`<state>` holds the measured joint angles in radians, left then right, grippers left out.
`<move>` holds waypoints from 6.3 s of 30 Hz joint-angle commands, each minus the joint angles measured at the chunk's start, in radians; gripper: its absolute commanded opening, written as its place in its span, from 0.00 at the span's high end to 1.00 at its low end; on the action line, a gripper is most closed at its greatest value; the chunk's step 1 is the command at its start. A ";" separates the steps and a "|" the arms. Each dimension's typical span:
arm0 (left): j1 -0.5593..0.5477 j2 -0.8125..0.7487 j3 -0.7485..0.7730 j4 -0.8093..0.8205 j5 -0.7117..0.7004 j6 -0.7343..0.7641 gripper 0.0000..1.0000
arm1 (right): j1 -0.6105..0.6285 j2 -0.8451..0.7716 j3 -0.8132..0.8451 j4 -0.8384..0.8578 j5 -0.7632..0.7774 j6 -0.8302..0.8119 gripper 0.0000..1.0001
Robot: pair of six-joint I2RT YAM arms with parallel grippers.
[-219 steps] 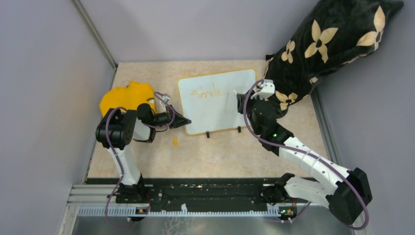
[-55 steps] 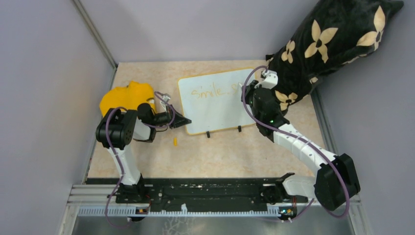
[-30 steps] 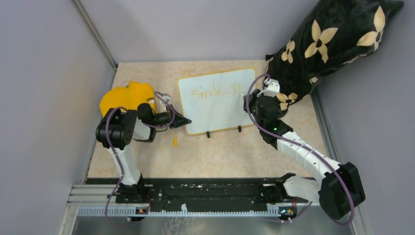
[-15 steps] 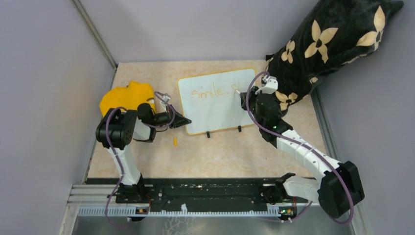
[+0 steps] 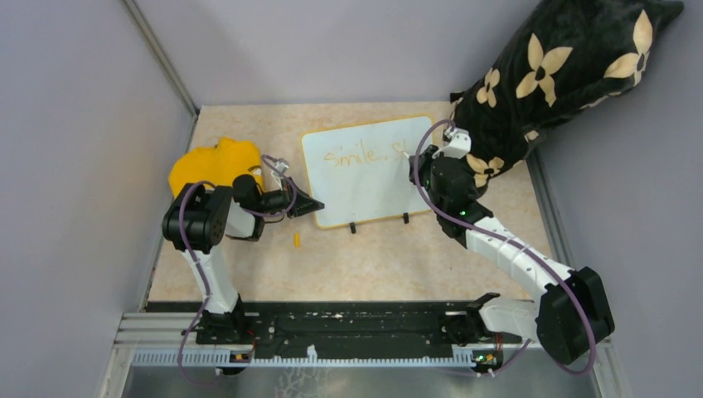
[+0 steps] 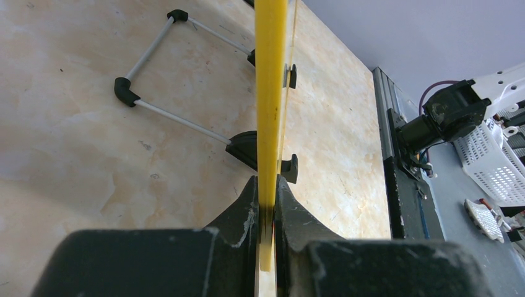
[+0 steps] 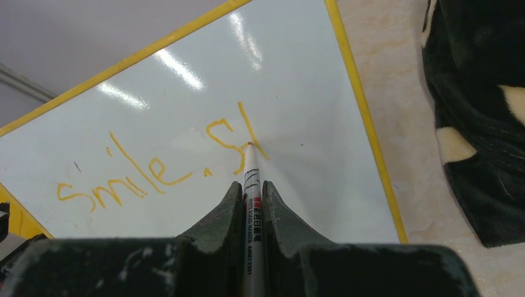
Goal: Write a sentence on the whiteboard
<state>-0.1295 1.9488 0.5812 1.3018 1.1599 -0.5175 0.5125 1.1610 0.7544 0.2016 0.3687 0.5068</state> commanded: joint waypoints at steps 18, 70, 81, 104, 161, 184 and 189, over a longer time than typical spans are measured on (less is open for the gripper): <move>0.001 0.033 0.006 -0.045 -0.031 0.032 1.00 | -0.027 -0.119 -0.013 0.047 0.084 -0.019 1.00; 0.001 0.033 0.006 -0.047 -0.032 0.030 1.00 | -0.029 -0.047 -0.032 -0.010 0.029 -0.014 1.00; 0.001 0.033 0.006 -0.047 -0.032 0.030 1.00 | -0.029 -0.062 -0.032 -0.027 0.075 -0.020 1.00; 0.001 0.033 0.006 -0.047 -0.030 0.030 1.00 | -0.032 -0.018 0.067 -0.014 0.092 -0.048 1.00; 0.001 0.033 0.007 -0.049 -0.030 0.030 1.00 | -0.035 -0.070 0.076 -0.039 0.079 -0.037 1.00; 0.001 0.033 0.008 -0.050 -0.031 0.030 1.00 | -0.051 -0.013 0.072 -0.016 0.091 -0.037 1.00; 0.001 0.034 0.008 -0.050 -0.031 0.030 1.00 | -0.054 -0.027 0.045 -0.020 0.101 -0.034 1.00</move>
<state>-0.1295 1.9491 0.5831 1.3006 1.1610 -0.5179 0.4725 1.1530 0.7948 0.1345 0.4484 0.4725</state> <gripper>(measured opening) 0.121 0.102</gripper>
